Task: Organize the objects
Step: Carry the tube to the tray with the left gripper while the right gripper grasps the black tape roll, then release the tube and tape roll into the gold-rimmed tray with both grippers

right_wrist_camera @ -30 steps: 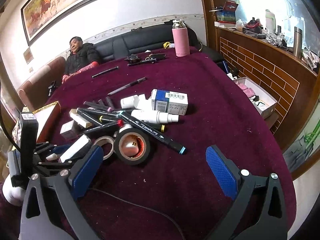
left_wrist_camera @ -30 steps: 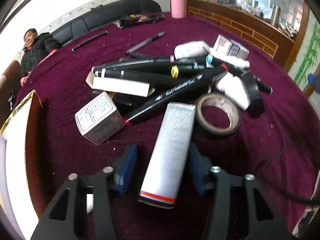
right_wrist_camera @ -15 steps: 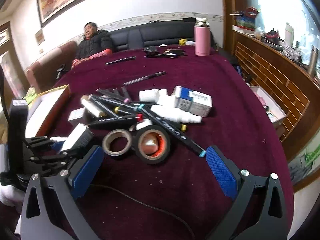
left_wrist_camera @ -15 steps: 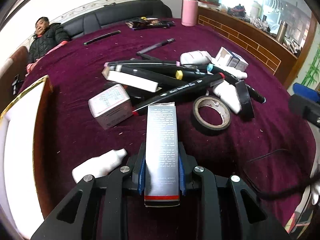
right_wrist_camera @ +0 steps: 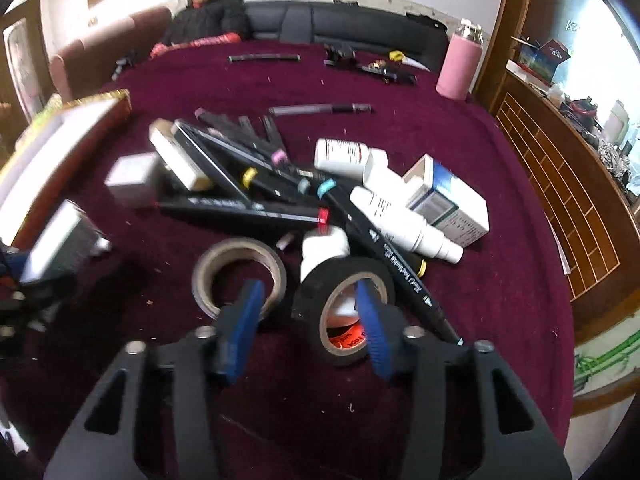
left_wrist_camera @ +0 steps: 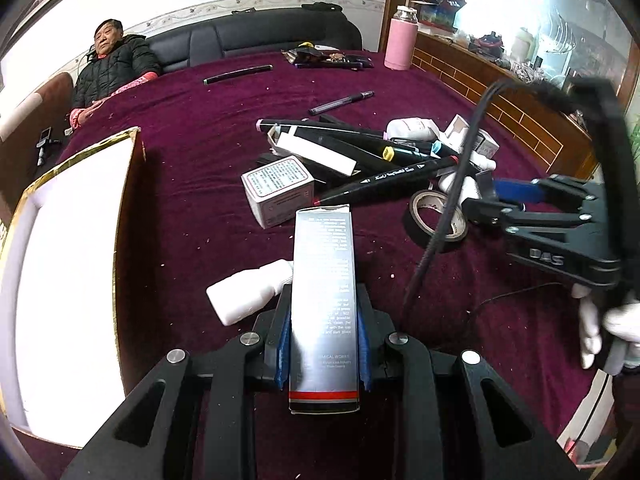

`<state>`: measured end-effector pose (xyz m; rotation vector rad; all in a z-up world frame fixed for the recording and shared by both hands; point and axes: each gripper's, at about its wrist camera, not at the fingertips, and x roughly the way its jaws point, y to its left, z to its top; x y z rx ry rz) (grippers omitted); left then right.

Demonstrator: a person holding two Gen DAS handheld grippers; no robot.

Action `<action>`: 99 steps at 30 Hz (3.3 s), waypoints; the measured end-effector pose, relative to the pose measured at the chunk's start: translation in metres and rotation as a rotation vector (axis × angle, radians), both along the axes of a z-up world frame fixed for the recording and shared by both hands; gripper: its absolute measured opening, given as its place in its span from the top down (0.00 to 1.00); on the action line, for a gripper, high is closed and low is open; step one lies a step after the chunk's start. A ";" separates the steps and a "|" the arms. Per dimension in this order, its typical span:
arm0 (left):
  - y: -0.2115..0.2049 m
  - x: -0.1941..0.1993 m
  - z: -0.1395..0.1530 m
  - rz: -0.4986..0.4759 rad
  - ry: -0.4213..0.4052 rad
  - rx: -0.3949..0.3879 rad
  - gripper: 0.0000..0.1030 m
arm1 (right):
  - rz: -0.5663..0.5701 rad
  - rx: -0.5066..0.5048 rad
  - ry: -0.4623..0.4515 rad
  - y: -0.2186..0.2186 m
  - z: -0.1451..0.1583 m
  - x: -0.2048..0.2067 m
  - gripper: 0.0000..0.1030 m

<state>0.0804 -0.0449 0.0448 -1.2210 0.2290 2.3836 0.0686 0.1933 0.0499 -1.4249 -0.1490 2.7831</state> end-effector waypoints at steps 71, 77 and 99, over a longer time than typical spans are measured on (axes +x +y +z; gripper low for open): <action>-0.205 -0.253 -0.022 0.324 -0.169 0.158 0.77 | 0.231 -0.455 -0.144 -0.234 0.007 -0.240 0.59; -0.204 -0.220 -0.004 0.349 -0.146 0.203 0.76 | 0.222 -0.495 -0.045 -0.204 0.044 -0.212 0.59; 0.000 -0.083 -0.014 -0.206 -0.104 -0.165 0.62 | 0.014 -0.621 0.076 0.004 0.038 -0.010 0.46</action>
